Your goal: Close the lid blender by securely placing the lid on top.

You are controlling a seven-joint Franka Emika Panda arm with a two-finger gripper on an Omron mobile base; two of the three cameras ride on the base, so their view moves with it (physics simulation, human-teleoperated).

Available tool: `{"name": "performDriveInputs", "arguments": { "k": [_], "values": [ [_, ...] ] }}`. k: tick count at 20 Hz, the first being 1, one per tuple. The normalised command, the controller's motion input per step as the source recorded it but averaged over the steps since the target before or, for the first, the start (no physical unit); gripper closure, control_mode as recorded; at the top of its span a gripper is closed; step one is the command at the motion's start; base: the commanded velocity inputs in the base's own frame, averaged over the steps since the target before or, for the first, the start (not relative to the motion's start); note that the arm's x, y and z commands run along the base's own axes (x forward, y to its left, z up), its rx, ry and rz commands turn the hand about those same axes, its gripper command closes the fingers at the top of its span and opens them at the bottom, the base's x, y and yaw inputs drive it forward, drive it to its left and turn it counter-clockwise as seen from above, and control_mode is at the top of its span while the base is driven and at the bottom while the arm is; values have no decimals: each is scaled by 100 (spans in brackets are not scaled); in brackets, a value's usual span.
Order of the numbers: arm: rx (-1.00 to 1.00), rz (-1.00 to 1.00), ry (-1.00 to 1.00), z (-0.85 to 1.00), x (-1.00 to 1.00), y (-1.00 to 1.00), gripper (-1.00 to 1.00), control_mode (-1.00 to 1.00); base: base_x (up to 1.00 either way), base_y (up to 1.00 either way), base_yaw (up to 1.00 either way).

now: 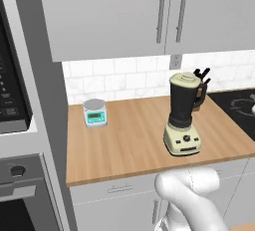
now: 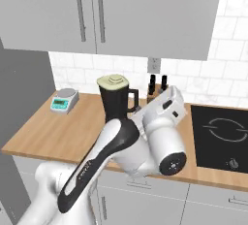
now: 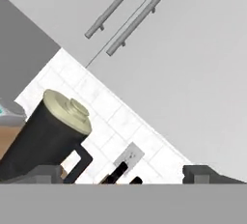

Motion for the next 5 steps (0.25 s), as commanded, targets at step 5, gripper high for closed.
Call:
{"name": "performDriveInputs", "arguments": {
  "k": [5],
  "values": [
    [17, 5, -29, 37, -41, -14, -100, -100, 0, 0, 0]
  ]
}}
